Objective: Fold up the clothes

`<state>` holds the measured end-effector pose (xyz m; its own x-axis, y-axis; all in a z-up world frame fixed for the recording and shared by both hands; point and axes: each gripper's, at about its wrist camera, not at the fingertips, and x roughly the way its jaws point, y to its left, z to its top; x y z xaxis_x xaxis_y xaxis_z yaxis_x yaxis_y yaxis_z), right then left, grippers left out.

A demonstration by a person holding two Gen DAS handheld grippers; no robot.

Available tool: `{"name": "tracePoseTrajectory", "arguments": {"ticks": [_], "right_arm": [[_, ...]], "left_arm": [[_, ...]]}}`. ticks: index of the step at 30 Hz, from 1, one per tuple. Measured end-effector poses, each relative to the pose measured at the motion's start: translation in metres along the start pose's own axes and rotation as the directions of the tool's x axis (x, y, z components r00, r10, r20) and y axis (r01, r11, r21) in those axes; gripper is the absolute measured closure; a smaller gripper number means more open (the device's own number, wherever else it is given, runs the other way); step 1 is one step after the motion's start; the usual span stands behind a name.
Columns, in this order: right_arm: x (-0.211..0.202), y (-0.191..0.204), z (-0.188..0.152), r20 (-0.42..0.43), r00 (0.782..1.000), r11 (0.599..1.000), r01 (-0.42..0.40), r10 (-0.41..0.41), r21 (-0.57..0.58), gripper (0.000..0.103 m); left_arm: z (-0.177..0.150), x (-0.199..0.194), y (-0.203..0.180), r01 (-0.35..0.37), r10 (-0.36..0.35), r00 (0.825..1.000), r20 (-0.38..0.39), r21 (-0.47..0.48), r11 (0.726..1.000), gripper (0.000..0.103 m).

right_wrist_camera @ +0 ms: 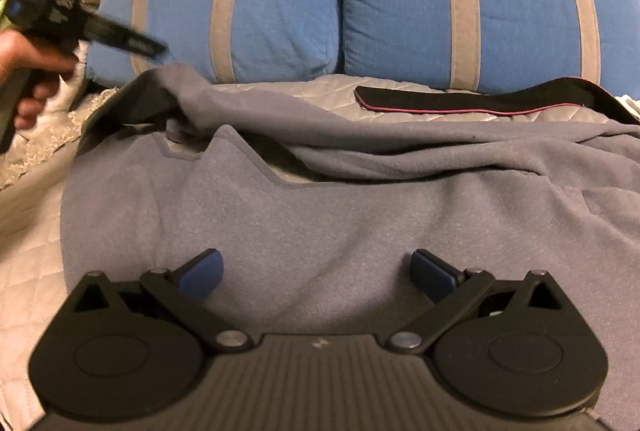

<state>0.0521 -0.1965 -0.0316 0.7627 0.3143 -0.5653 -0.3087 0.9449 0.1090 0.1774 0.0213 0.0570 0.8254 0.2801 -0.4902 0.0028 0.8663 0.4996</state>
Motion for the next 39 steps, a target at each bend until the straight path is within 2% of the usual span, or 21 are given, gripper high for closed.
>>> {"name": "tracePoseTrajectory", "arguments": {"ticks": [3, 6, 9, 11, 12, 14, 17, 19, 23, 24, 26, 27, 29, 30, 31, 32, 34, 35, 37, 38, 39], "right_arm": [[0.000, 0.000, 0.000, 0.000, 1.000, 1.000, 0.000, 0.000, -0.002, 0.000], [0.001, 0.000, 0.001, -0.001, 1.000, 1.000, 0.000, 0.000, -0.004, 0.000], [0.001, 0.002, 0.001, 0.001, 1.000, 1.000, 0.001, -0.001, -0.009, 0.000], [0.000, 0.003, 0.000, 0.002, 1.000, 1.000, 0.006, -0.006, -0.014, 0.000], [0.000, 0.004, 0.000, 0.002, 1.000, 1.000, 0.009, -0.009, -0.017, 0.000], [-0.001, 0.004, 0.000, 0.003, 1.000, 1.000, 0.015, -0.015, -0.019, 0.000], [-0.002, 0.006, -0.001, 0.003, 1.000, 1.000, 0.023, -0.023, -0.021, 0.000], [-0.003, 0.007, -0.002, 0.003, 1.000, 0.999, 0.029, -0.029, -0.025, 0.000], [-0.005, 0.009, -0.003, 0.007, 0.999, 0.999, 0.037, -0.037, -0.035, 0.000], [-0.005, 0.009, -0.003, 0.007, 0.999, 0.999, 0.037, -0.037, -0.035, 0.000], [-0.005, 0.008, -0.003, 0.006, 0.999, 0.999, 0.036, -0.036, -0.033, 0.000], [-0.005, 0.008, -0.003, 0.006, 0.999, 0.999, 0.035, -0.034, -0.032, 0.000], [-0.005, 0.008, -0.003, 0.006, 0.999, 0.999, 0.032, -0.032, -0.031, 0.000], [-0.005, 0.007, -0.003, 0.005, 0.999, 0.999, 0.031, -0.031, -0.030, 0.000], [-0.005, 0.007, -0.003, 0.005, 1.000, 0.999, 0.031, -0.031, -0.029, 0.000], [-0.005, 0.007, -0.003, 0.004, 1.000, 0.999, 0.031, -0.031, -0.028, 0.000], [-0.005, 0.008, -0.003, 0.003, 0.999, 0.999, 0.032, -0.032, -0.029, 0.000], [-0.005, 0.008, -0.003, 0.003, 0.999, 0.999, 0.033, -0.033, -0.029, 0.000], [-0.005, 0.009, -0.003, 0.003, 0.999, 0.999, 0.035, -0.035, -0.031, 0.000], [-0.005, 0.009, -0.004, 0.003, 0.999, 0.999, 0.036, -0.036, -0.033, 0.000], [-0.005, 0.009, -0.004, 0.003, 0.999, 0.999, 0.036, -0.036, -0.035, 0.000]], "left_arm": [[-0.013, 0.005, 0.022, 0.064, -0.074, 0.994, -0.078, -0.116, 0.991, 0.037], [-0.029, -0.002, 0.053, 0.121, -0.144, 0.986, -0.079, -0.242, 0.963, 0.036], [-0.051, -0.010, 0.090, 0.128, -0.176, 0.980, -0.089, -0.389, 0.912, 0.035], [-0.069, -0.011, 0.116, 0.127, -0.206, 0.973, -0.107, -0.496, 0.859, 0.035], [-0.080, -0.011, 0.128, 0.125, -0.227, 0.966, -0.120, -0.554, 0.823, 0.035], [-0.104, -0.008, 0.150, 0.123, -0.288, 0.948, -0.139, -0.674, 0.728, 0.035], [-0.138, -0.002, 0.176, 0.111, -0.373, 0.917, -0.144, -0.805, 0.582, 0.035], [-0.160, 0.007, 0.187, 0.125, -0.432, 0.895, -0.113, -0.866, 0.484, 0.036], [-0.193, 0.030, 0.190, 0.142, -0.546, 0.838, -0.022, -0.956, 0.257, 0.037], [-0.199, 0.032, 0.191, 0.150, -0.550, 0.835, 0.015, -0.968, 0.201, 0.037], [-0.203, 0.034, 0.190, 0.148, -0.559, 0.828, 0.047, -0.979, 0.138, 0.037], [-0.204, 0.035, 0.188, 0.152, -0.577, 0.814, 0.068, -0.984, 0.098, 0.037], [-0.210, 0.038, 0.179, 0.152, -0.637, 0.761, 0.119, -0.988, -0.003, 0.037], [-0.212, 0.037, 0.172, 0.150, -0.656, 0.743, 0.134, -0.988, -0.033, 0.037], [-0.212, 0.035, 0.167, 0.148, -0.665, 0.735, 0.131, -0.989, -0.032, 0.037], [-0.210, 0.032, 0.163, 0.146, -0.668, 0.734, 0.121, -0.989, -0.019, 0.037], [-0.209, 0.028, 0.154, 0.140, -0.694, 0.709, 0.123, -0.990, -0.033, 0.037], [-0.210, 0.028, 0.149, 0.143, -0.712, 0.688, 0.139, -0.988, -0.055, 0.037], [-0.211, 0.031, 0.140, 0.176, -0.714, 0.677, 0.178, -0.981, -0.079, 0.037], [-0.211, 0.033, 0.137, 0.197, -0.702, 0.683, 0.199, -0.977, -0.085, 0.037], [-0.212, 0.035, 0.135, 0.215, -0.688, 0.689, 0.228, -0.971, -0.106, 0.037]]}}
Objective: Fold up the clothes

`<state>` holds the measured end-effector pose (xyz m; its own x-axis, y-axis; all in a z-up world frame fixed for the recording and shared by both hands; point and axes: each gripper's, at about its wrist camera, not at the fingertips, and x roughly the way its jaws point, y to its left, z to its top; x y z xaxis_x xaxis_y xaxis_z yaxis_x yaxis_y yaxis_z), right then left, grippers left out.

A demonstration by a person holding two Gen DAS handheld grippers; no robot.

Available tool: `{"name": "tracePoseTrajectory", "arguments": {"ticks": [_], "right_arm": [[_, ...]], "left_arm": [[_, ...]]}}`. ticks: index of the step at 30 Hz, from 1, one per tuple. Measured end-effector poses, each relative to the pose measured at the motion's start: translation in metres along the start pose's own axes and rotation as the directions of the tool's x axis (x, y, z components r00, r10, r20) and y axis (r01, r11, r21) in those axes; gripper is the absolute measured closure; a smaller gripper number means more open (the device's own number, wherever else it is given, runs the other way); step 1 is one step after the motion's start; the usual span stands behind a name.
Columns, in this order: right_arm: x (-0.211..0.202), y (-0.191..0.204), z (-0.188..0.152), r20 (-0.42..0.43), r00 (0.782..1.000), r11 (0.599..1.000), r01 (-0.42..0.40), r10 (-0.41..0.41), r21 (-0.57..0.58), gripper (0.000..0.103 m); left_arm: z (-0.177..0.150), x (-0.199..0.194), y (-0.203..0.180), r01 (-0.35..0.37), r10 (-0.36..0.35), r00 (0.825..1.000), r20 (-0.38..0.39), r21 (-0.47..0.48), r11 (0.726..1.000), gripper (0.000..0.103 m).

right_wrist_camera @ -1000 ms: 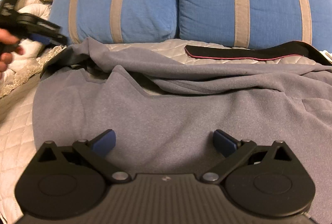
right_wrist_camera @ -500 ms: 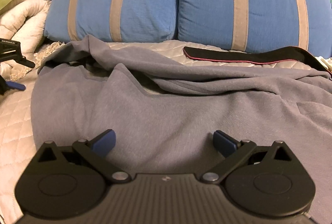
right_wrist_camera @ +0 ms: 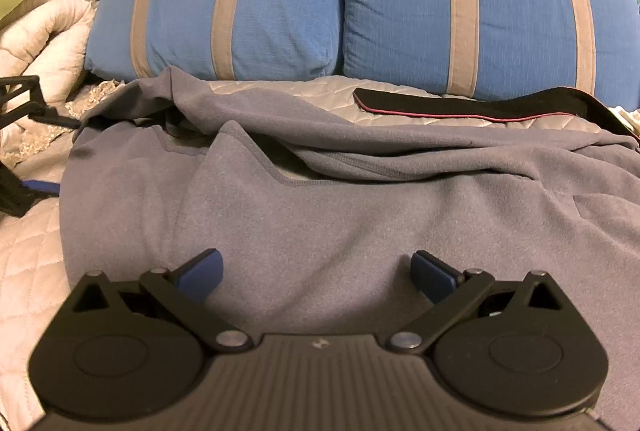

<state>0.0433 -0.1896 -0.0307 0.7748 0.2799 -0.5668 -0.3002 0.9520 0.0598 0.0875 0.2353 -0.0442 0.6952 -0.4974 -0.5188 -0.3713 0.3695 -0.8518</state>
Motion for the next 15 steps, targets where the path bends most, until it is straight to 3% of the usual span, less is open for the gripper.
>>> {"name": "tracePoseTrajectory", "arguments": {"ticks": [6, 9, 15], "right_arm": [[0.000, -0.002, -0.001, 0.002, 1.000, 1.000, -0.007, 0.007, 0.005, 0.000], [0.000, -0.002, -0.001, 0.001, 1.000, 1.000, -0.007, 0.007, 0.006, 0.000], [0.000, 0.000, -0.001, 0.000, 1.000, 1.000, -0.006, 0.006, 0.005, 0.000]], "left_arm": [[0.004, 0.004, 0.008, 0.138, -0.130, 0.985, 0.113, -0.070, 0.988, 0.040], [0.005, -0.004, 0.005, 0.177, -0.171, 0.974, 0.151, -0.030, 0.984, 0.040], [0.011, -0.017, 0.006, 0.312, -0.305, 0.925, 0.226, 0.003, 0.950, 0.051]]}}
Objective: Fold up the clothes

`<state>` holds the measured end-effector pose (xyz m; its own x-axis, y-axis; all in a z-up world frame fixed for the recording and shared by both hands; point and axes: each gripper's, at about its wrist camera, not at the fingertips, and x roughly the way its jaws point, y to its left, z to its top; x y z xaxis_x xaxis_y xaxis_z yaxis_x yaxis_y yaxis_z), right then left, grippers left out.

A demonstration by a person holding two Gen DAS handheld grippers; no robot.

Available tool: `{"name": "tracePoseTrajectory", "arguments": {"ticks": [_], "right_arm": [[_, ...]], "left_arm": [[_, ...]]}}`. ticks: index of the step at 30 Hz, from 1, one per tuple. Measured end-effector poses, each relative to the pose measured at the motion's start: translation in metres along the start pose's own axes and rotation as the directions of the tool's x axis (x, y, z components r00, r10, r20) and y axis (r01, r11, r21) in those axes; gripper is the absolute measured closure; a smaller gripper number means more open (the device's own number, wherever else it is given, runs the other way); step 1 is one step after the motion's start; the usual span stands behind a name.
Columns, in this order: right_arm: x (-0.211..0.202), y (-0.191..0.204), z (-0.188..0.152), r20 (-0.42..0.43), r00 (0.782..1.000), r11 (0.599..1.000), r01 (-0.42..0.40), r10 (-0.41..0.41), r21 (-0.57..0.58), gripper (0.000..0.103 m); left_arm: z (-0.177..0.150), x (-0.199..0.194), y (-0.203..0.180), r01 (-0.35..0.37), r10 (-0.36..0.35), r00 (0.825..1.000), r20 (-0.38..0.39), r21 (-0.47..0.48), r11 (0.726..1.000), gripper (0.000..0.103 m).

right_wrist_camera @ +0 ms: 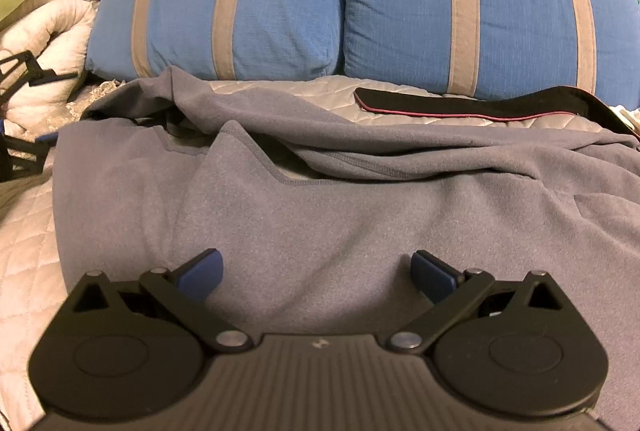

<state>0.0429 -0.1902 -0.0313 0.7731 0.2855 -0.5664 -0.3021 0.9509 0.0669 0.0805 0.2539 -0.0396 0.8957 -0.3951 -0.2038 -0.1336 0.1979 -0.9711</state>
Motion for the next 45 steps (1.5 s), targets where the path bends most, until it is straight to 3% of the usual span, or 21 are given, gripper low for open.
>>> {"name": "tracePoseTrajectory", "arguments": {"ticks": [5, 10, 12, 14, 17, 19, 21, 22, 24, 26, 32, 37, 39, 41, 43, 45], "right_arm": [[0.000, 0.000, 0.000, -0.001, 1.000, 1.000, 0.000, 0.000, 0.000, 0.000], [0.001, 0.000, 0.001, -0.002, 1.000, 1.000, -0.001, 0.001, 0.000, 0.000], [0.000, 0.000, 0.001, -0.003, 1.000, 1.000, -0.001, 0.001, 0.000, 0.000], [0.000, -0.001, 0.000, -0.002, 1.000, 1.000, -0.002, 0.002, 0.001, 0.000], [0.000, 0.000, 0.000, -0.003, 1.000, 1.000, -0.002, 0.002, 0.001, 0.000], [0.000, 0.000, 0.000, -0.003, 1.000, 1.000, -0.001, 0.001, 0.000, 0.000], [-0.001, 0.000, 0.000, -0.004, 1.000, 1.000, 0.000, 0.000, -0.001, 0.000], [-0.001, 0.000, 0.000, -0.004, 1.000, 1.000, 0.000, 0.000, -0.001, 0.000], [-0.001, 0.000, 0.000, -0.005, 1.000, 1.000, 0.000, 0.000, -0.002, 0.000], [-0.001, 0.001, 0.000, -0.006, 1.000, 1.000, 0.000, 0.000, -0.003, 0.000], [-0.002, 0.001, 0.001, -0.008, 1.000, 1.000, 0.002, -0.002, -0.005, 0.000], [-0.002, 0.002, 0.001, -0.012, 1.000, 1.000, 0.006, -0.006, -0.007, 0.000], [-0.002, 0.003, 0.002, -0.013, 1.000, 1.000, 0.008, -0.008, -0.010, 0.000], [-0.002, 0.002, 0.002, -0.014, 1.000, 1.000, 0.008, -0.009, -0.012, 0.000], [-0.002, 0.002, 0.002, -0.015, 1.000, 1.000, 0.007, -0.008, -0.012, 0.000], [-0.002, 0.002, 0.002, -0.016, 1.000, 1.000, 0.007, -0.007, -0.011, 0.000]], "left_arm": [[-0.001, 0.010, 0.005, -0.013, 0.013, 1.000, -0.001, -0.002, 1.000, 0.055], [0.005, 0.009, 0.011, 0.030, -0.030, 0.999, 0.025, -0.017, 0.999, 0.056], [0.008, 0.009, 0.014, 0.007, -0.007, 1.000, 0.030, -0.014, 1.000, 0.066], [0.009, 0.007, 0.015, -0.042, 0.043, 0.998, 0.046, -0.013, 0.999, 0.096], [0.001, -0.002, -0.003, -0.175, 0.168, 0.982, 0.092, 0.073, 0.982, 0.101], [-0.011, -0.009, -0.028, -0.278, 0.259, 0.958, 0.122, 0.175, 0.945, 0.101], [-0.027, -0.017, -0.056, -0.353, 0.314, 0.934, 0.172, 0.298, 0.887, 0.101], [-0.037, -0.021, -0.072, -0.404, 0.348, 0.913, 0.211, 0.366, 0.839, 0.101], [-0.058, -0.031, -0.097, -0.516, 0.413, 0.856, 0.311, 0.464, 0.720, 0.101], [-0.070, -0.036, -0.111, -0.605, 0.475, 0.796, 0.375, 0.484, 0.632, 0.101], [-0.071, -0.041, -0.101, -0.703, 0.618, 0.706, 0.346, 0.451, 0.550, 0.100], [-0.062, -0.049, -0.093, -0.722, 0.674, 0.680, 0.288, 0.418, 0.551, 0.095], [-0.058, -0.055, -0.093, -0.718, 0.656, 0.691, 0.304, 0.394, 0.574, 0.081], [-0.052, -0.059, -0.096, -0.722, 0.639, 0.691, 0.338, 0.372, 0.584, 0.061], [-0.045, -0.061, -0.098, -0.702, 0.610, 0.712, 0.347, 0.367, 0.611, 0.060], [-0.040, -0.062, -0.100, -0.696, 0.603, 0.718, 0.348, 0.356, 0.623, 0.057]]}}
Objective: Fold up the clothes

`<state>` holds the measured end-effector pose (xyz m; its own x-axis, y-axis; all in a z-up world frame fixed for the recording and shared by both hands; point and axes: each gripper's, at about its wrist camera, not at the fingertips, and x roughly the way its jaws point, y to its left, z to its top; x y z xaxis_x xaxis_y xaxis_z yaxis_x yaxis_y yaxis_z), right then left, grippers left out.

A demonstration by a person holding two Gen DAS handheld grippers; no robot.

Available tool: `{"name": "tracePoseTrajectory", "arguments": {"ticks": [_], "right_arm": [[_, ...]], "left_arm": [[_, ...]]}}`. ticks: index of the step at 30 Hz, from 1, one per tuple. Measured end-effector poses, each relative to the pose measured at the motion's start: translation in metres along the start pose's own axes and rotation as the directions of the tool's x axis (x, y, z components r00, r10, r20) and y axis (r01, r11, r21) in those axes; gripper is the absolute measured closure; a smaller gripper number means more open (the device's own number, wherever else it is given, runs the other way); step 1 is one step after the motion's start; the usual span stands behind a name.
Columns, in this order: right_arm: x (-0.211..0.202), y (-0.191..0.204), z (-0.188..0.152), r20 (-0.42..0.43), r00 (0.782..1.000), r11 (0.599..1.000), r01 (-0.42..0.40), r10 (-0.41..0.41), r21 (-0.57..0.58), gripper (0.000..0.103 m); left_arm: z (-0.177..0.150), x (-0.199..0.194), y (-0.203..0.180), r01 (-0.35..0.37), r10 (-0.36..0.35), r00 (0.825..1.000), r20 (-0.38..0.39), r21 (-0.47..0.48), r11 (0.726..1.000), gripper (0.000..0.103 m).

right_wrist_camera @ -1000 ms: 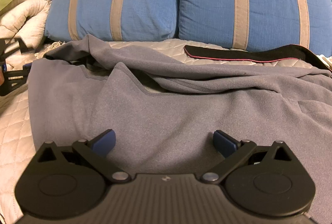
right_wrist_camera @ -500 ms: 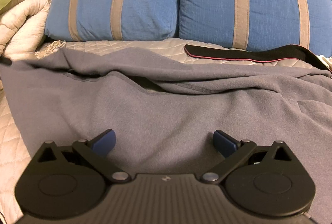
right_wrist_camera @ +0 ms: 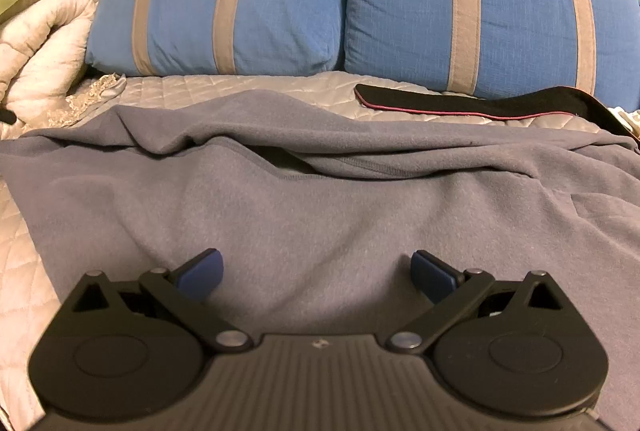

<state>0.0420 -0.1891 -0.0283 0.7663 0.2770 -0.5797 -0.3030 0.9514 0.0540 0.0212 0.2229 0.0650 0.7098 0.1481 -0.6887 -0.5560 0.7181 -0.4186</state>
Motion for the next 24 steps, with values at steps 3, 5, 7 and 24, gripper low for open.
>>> {"name": "tracePoseTrajectory", "arguments": {"ticks": [3, 5, 7, 24], "right_arm": [[0.000, -0.001, 0.000, -0.001, 1.000, 1.000, 0.000, 0.000, 0.000, 0.000], [0.000, 0.000, 0.000, -0.001, 1.000, 1.000, 0.002, -0.002, 0.000, 0.000], [-0.001, 0.000, 0.000, -0.002, 1.000, 1.000, 0.002, -0.002, 0.000, 0.000], [0.001, 0.000, 0.000, -0.002, 1.000, 1.000, 0.004, -0.004, -0.006, 0.000]], "left_arm": [[0.008, 0.001, 0.003, -0.006, 0.006, 1.000, 0.005, -0.008, 1.000, 0.057], [0.012, 0.000, 0.005, 0.011, -0.011, 1.000, 0.012, -0.021, 1.000, 0.057], [0.013, -0.001, 0.008, 0.058, -0.058, 0.998, 0.000, -0.051, 0.997, 0.057], [0.000, 0.069, 0.062, 0.198, -0.309, 0.939, -0.148, -0.501, 0.842, 0.063]]}}
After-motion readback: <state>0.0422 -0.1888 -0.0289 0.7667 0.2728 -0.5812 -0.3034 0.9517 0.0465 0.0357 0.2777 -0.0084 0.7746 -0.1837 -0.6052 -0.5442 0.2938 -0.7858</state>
